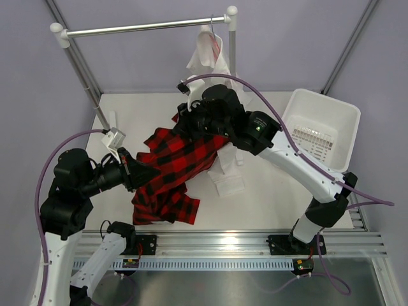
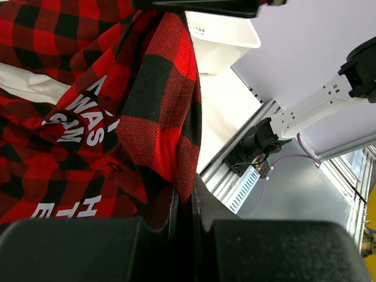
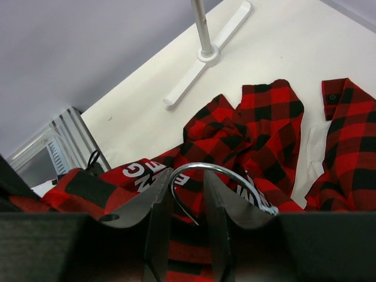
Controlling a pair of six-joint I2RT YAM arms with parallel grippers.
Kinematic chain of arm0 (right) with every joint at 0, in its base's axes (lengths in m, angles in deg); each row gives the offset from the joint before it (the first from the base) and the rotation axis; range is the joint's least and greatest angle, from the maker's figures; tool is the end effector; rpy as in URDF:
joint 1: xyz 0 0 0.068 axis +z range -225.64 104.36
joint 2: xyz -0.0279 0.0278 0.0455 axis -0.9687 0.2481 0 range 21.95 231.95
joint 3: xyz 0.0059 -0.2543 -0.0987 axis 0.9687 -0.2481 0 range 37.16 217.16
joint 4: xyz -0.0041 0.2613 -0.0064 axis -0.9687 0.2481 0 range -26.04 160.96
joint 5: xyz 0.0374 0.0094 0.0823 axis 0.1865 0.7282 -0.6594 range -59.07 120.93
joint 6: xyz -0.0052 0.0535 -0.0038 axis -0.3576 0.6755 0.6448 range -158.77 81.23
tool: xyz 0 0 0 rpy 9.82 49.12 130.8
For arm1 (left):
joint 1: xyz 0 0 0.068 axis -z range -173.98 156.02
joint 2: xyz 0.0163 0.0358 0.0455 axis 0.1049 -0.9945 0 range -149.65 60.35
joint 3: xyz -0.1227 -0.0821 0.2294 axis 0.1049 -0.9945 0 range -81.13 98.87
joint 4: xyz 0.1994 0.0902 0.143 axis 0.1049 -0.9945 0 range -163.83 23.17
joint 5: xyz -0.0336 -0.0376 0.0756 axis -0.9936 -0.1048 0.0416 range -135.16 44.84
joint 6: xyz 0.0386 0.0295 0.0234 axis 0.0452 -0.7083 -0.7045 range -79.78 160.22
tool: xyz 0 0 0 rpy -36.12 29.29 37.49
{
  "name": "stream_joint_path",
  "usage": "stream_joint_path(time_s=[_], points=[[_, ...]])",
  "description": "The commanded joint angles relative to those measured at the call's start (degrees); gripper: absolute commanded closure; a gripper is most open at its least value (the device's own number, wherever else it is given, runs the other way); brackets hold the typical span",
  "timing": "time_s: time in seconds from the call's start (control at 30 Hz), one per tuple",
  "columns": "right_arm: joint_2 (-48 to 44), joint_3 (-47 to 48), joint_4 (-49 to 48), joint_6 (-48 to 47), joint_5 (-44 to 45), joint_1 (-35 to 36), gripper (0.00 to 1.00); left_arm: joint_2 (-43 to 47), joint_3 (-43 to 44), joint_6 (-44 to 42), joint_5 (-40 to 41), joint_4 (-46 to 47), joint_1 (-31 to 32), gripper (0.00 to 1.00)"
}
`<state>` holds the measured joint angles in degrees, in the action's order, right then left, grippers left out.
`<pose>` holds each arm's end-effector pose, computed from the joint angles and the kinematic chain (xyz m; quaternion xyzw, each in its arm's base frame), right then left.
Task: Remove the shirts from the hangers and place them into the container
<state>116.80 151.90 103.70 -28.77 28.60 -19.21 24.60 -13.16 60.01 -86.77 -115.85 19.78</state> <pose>0.1952 0.2968 0.4791 -0.3333 0.7474 0.3287 0.4715 0.0695 -0.0413 0.4200 0.1720 0.7605 -0.4339 0.4514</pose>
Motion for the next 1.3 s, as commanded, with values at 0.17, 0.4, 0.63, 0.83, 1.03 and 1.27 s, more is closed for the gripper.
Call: stream_joint_path(time_s=[0.17,0.4,0.63,0.83,1.03,1.27], points=[[-0.5,2.2,0.1,-0.2,8.0,2.4,1.00,0.1,-1.3,2.1,-5.0,7.0,-0.1,0.70],[-3.4,0.1,1.1,-0.4,20.6,3.1,1.00,1.0,-3.5,0.8,-5.2,5.0,-0.1,0.30],[-5.0,1.2,4.5,-2.2,28.6,3.1,1.00,1.5,-4.8,-1.2,-3.0,1.3,0.0,0.28],[-7.7,0.1,5.6,-3.4,32.0,3.2,1.00,1.8,-4.5,-1.7,-0.8,0.0,0.0,0.73],[-9.8,-1.5,5.4,-4.9,37.3,3.1,1.00,2.8,-4.0,-1.7,-0.1,0.0,0.0,1.00],[-8.7,1.8,5.9,-5.5,38.5,3.1,0.99,4.6,-7.1,-1.9,-1.6,-0.1,0.0,1.00]])
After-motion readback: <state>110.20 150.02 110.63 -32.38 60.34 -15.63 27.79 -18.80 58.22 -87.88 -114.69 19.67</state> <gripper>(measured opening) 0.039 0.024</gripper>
